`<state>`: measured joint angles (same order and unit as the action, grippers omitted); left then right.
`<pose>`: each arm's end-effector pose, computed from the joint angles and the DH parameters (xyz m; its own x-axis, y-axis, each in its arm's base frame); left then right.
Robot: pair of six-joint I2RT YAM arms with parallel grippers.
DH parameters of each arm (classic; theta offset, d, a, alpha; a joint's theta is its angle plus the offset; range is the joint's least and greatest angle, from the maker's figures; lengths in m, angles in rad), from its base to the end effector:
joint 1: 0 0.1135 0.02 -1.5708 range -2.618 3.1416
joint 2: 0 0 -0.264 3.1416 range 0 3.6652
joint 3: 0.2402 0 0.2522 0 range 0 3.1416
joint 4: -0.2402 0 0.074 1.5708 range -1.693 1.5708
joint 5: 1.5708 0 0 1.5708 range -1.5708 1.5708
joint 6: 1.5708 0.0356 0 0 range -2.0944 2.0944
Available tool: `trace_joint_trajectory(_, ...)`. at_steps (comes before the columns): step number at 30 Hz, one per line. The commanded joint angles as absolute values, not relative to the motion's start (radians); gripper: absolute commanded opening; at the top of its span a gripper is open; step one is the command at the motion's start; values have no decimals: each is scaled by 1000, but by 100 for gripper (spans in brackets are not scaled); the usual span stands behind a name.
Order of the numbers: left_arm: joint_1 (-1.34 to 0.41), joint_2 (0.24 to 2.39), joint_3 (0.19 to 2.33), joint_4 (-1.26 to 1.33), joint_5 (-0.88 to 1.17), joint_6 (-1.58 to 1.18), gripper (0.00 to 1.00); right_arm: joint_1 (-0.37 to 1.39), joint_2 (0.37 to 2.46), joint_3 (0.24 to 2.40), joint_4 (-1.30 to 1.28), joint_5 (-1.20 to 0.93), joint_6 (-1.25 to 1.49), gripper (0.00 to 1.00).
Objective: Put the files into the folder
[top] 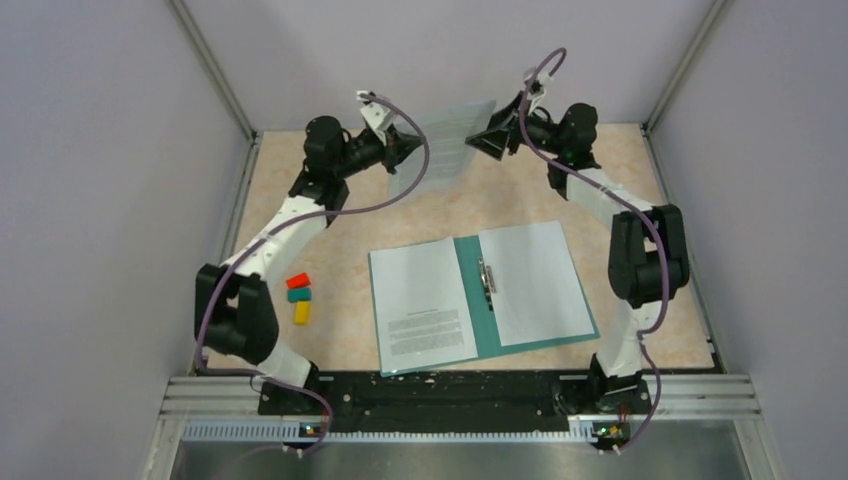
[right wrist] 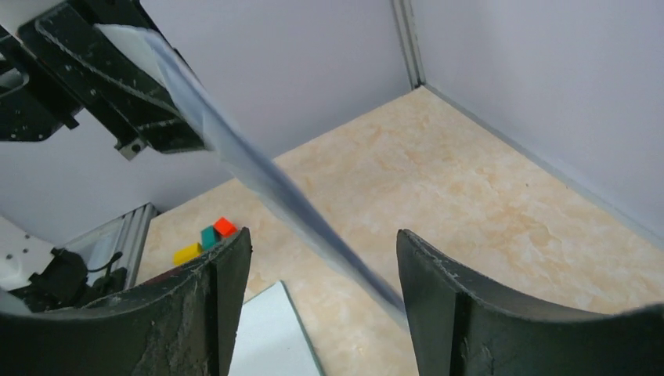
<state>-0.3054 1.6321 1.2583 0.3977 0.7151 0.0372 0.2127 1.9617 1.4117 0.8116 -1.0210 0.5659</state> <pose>0.3621 -0.1386 0.3458 0.0545 0.0123 -0.9984 0.8508 0.5229 0.0528 0.4337 0.1247 0.3046 -0.2774 0.2267 -0.9336 -0.9082 0.2551 0.3318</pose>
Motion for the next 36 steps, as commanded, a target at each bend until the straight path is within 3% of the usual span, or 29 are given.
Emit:
trace_joint_trajectory(1,-332,1379,1306,292,789,125,0,207,1718,1393,853,-1093,575,71)
trace_joint_trajectory(9,-340,1167,1368,120,878,101,0,224,1447,1336,776,-1107,557,86)
trace_joint_trajectory(17,-339,1130,1461,77,935,-37,0,392,1314,1372,369,-1066,298,90)
trace_joint_trajectory(21,-340,1163,1550,8,921,-79,0,411,1284,1327,386,-1064,321,89)
trace_joint_trajectory(25,-340,1197,1620,-56,870,-128,0,421,1273,1309,377,-1035,348,81)
trace_joint_trajectory(33,-340,1267,1710,-147,868,-215,0,442,1230,1235,373,-833,326,51)
trace_joint_trajectory(36,-341,1271,1710,-161,867,-212,0,442,1221,1228,412,-818,354,48)
